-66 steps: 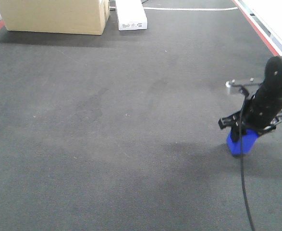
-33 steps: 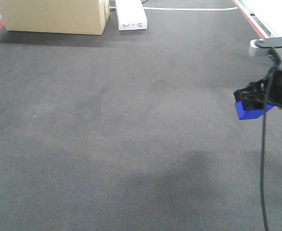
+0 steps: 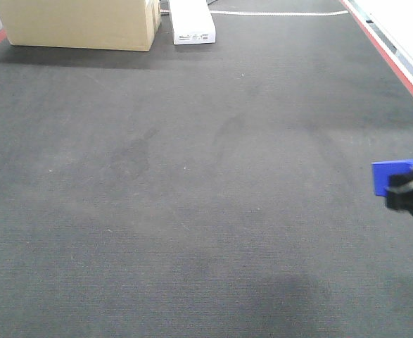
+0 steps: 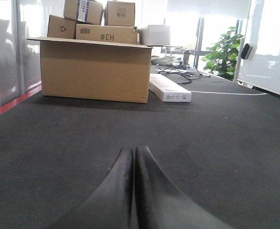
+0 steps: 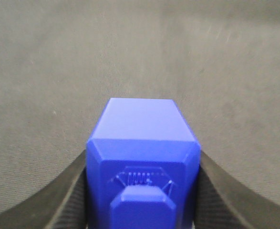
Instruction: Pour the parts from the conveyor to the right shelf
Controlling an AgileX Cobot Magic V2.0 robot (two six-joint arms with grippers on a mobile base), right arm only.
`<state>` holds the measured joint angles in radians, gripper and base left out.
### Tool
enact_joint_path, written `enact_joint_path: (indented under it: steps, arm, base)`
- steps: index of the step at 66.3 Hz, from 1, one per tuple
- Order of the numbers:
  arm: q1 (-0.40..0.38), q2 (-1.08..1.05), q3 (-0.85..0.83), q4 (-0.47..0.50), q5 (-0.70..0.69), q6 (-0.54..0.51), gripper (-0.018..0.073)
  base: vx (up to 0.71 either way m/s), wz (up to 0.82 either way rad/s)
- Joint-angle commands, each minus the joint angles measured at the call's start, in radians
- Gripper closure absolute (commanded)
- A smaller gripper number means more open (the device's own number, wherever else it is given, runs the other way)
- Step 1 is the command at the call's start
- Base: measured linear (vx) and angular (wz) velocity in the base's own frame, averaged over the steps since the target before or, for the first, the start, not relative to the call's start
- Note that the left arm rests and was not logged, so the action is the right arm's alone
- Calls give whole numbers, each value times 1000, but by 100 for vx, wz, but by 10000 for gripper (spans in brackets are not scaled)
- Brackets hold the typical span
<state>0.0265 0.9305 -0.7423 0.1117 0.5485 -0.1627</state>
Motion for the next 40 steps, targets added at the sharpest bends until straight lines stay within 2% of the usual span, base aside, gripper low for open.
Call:
enact_joint_path:
  steps: [1, 20, 40]
  arm:
    - [-5, -128, 34, 3, -116, -10, 566]
    - [-5, -447, 196, 5, -157, -11, 566]
    - [-5, -764, 365, 72, -216, -57, 564]
  base:
    - [0, 0]
    - [0, 0]
    - [0, 0]
